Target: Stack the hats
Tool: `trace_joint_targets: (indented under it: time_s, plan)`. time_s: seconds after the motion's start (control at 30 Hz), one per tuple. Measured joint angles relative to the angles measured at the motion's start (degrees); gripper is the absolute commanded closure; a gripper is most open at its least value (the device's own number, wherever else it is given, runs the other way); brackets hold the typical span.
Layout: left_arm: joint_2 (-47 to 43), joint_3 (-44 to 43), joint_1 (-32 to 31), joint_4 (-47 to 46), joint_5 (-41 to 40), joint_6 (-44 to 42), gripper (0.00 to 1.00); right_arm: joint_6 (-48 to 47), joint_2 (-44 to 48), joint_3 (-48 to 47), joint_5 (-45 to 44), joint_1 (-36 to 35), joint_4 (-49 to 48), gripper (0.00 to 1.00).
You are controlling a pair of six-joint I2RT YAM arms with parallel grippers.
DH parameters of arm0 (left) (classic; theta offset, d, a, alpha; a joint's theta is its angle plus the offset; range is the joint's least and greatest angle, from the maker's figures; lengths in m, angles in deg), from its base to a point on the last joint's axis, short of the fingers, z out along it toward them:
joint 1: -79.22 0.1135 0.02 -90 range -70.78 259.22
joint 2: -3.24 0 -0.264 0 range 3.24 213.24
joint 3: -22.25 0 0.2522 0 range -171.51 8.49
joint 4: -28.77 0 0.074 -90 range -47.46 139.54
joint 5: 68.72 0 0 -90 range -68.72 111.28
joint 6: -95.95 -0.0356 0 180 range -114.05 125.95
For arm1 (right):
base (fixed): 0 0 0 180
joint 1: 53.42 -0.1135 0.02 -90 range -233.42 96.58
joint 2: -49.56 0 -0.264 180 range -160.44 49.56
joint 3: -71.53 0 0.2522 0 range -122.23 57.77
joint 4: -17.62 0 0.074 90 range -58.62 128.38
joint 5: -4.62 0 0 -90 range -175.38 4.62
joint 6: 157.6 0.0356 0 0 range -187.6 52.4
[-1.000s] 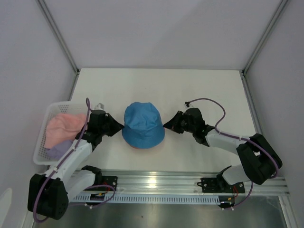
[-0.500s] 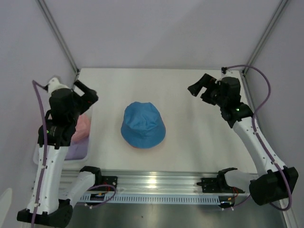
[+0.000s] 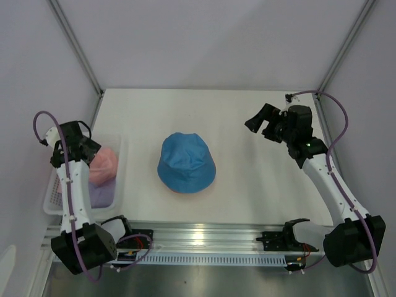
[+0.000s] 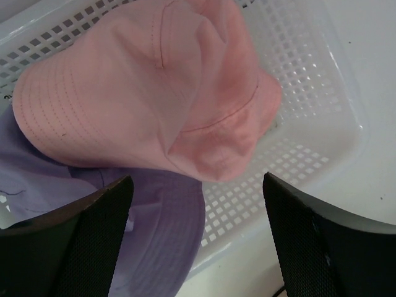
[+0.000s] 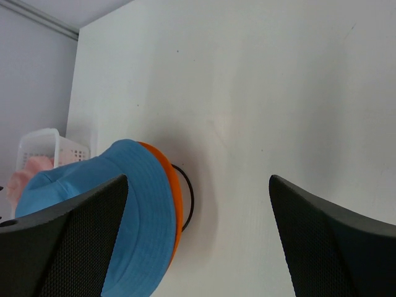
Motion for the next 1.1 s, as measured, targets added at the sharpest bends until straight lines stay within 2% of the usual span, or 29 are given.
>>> trace_joint_targets:
  time_s: [0.23,0.3,0.37,0.53,0.57,0.6,0.7,0.73,0.93,1.1]
  plan:
    - [5.8,1.0,2.1,-3.8,-2.5,0.0,0.18,0.1,-2.3,0.7,2.8,1.7,-1.7,0.00]
    - [8.1,1.3,2.4,-5.0,-2.8,0.1,0.23,0.2,-2.8,0.5,3.6,2.2,-2.1,0.00]
    - [10.2,1.7,2.4,-5.7,-3.0,0.4,0.36,0.2,-3.6,-0.5,4.2,2.5,-2.0,0.00]
    - [12.5,2.3,2.4,-6.7,-3.8,1.3,0.56,0.9,-4.1,-2.6,4.5,2.7,-1.9,0.01]
    - [12.7,2.3,2.5,-6.8,-4.0,1.4,0.66,1.3,-3.9,-2.7,4.5,2.7,-2.0,0.00]
    - [13.1,2.3,2.6,-7.0,-4.2,1.4,0.70,1.7,-3.7,-2.7,4.5,2.7,-1.9,0.00]
    - [14.1,2.3,3.4,-7.4,-3.9,1.8,0.89,2.8,-2.5,-2.7,4.3,2.7,-1.6,0.00]
    - [14.5,2.3,3.9,-7.7,-3.6,1.8,0.99,3.1,-2.0,-2.7,4.1,2.7,-1.6,0.01]
    - [14.4,2.3,5.0,-8.1,-0.9,1.2,0.99,3.2,0.1,-2.7,2.4,2.7,0.0,0.00]
    - [7.8,-0.8,1.9,-4.7,2.5,-3.5,0.99,2.6,0.3,-3.3,0.8,2.7,1.6,0.00]
